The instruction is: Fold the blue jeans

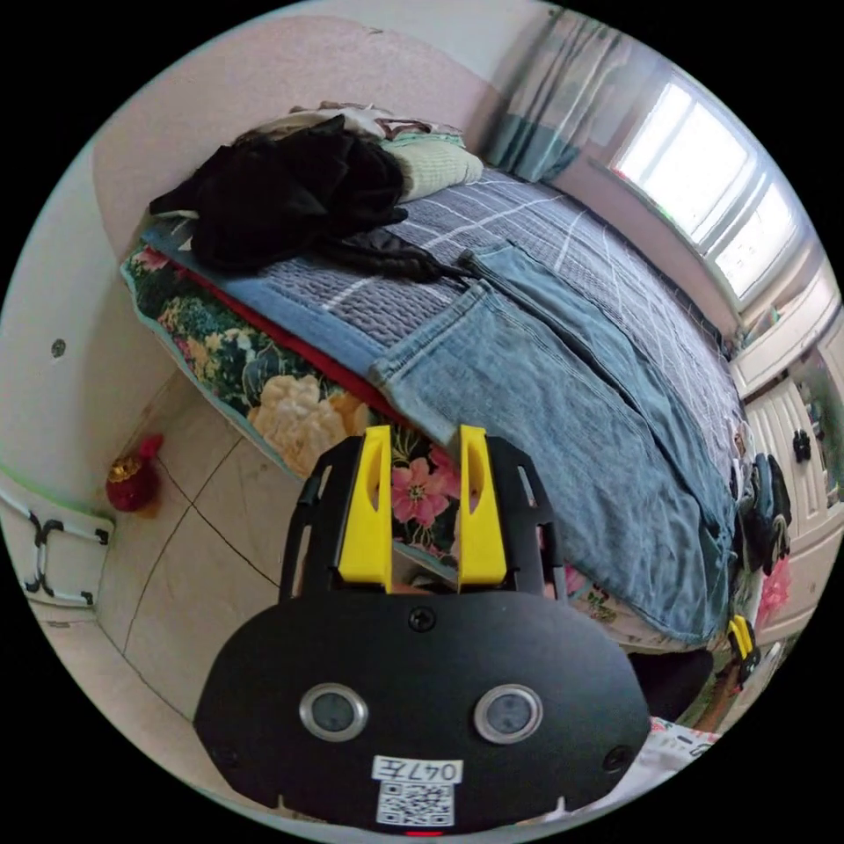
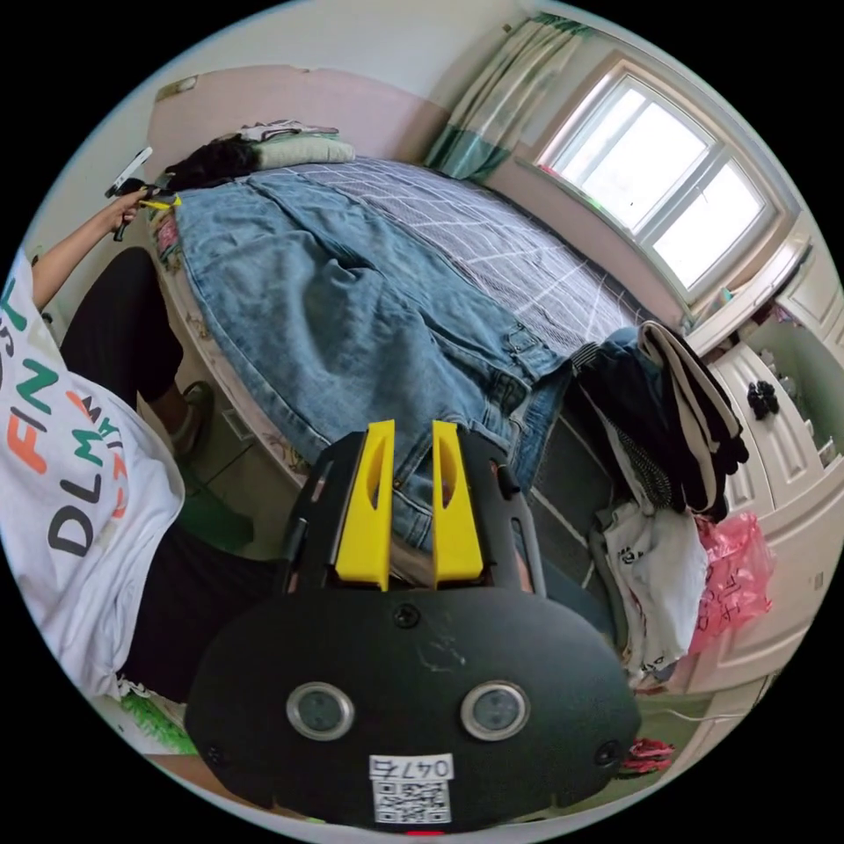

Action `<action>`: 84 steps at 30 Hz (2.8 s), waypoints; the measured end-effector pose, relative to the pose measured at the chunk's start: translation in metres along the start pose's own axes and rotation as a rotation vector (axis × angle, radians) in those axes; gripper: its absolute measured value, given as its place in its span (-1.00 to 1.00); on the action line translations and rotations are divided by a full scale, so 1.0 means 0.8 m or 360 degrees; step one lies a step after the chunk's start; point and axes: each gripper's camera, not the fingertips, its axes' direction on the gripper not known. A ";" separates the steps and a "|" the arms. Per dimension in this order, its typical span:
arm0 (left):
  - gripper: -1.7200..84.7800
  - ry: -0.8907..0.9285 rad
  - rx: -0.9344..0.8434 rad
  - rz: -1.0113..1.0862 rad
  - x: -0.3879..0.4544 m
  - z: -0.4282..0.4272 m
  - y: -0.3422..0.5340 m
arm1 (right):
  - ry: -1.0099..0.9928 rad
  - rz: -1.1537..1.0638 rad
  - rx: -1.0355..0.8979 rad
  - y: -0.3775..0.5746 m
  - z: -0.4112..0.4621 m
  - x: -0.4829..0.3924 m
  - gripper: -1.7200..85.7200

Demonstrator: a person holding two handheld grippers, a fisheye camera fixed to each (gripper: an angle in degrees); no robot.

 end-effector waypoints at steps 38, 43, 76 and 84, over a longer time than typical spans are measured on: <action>-0.97 0.0070 0.0259 0.0014 -0.028 0.054 0.003 | 0.0117 -0.0100 -0.0256 0.052 0.007 -0.045 -0.85; -0.97 0.0079 0.0278 0.0050 -0.025 0.052 -0.006 | 0.0214 -0.0474 -0.0338 0.045 0.023 -0.077 -0.85; -0.84 0.0016 0.0184 0.0112 0.008 0.087 -0.052 | 0.0382 -0.0897 -0.0228 -0.050 0.092 -0.137 -0.94; -0.98 0.0142 0.0353 -0.0033 0.001 0.050 -0.060 | 0.0300 -0.0680 -0.0235 -0.092 0.061 -0.102 -0.95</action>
